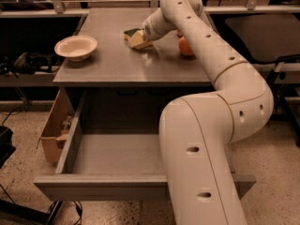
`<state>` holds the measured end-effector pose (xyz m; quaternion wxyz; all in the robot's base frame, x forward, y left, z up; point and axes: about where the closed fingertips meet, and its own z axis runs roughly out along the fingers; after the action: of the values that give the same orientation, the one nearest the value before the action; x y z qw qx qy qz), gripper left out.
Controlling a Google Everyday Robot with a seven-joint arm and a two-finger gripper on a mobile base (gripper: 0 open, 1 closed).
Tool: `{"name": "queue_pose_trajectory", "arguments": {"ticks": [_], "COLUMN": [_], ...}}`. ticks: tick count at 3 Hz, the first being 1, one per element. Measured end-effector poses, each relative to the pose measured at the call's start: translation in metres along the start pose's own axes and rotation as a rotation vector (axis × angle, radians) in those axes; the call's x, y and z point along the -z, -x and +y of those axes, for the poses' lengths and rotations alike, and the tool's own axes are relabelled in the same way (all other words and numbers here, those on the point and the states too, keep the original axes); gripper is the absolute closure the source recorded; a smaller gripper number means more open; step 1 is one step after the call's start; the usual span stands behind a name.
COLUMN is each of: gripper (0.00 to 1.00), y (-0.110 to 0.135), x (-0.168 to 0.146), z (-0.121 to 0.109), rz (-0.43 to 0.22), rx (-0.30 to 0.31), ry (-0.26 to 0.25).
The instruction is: Place sponge into top drawer
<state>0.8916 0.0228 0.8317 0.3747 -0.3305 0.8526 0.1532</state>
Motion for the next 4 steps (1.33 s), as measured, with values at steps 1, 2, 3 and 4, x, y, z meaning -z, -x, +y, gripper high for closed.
{"name": "queue_pose_trajectory", "arguments": {"ticks": [1, 2, 3, 4], "gripper": [1.00, 1.00, 1.00, 1.00], "y": [0.000, 0.004, -0.011, -0.037], "x": [0.000, 0.003, 0.053, 0.161], "z": [0.000, 0.000, -0.012, -0.015], "rz": [0.000, 0.000, 0.034, 0.078], "rx": [0.000, 0.000, 0.040, 0.078], "ry": [0.000, 0.000, -0.020, -0.086]}}
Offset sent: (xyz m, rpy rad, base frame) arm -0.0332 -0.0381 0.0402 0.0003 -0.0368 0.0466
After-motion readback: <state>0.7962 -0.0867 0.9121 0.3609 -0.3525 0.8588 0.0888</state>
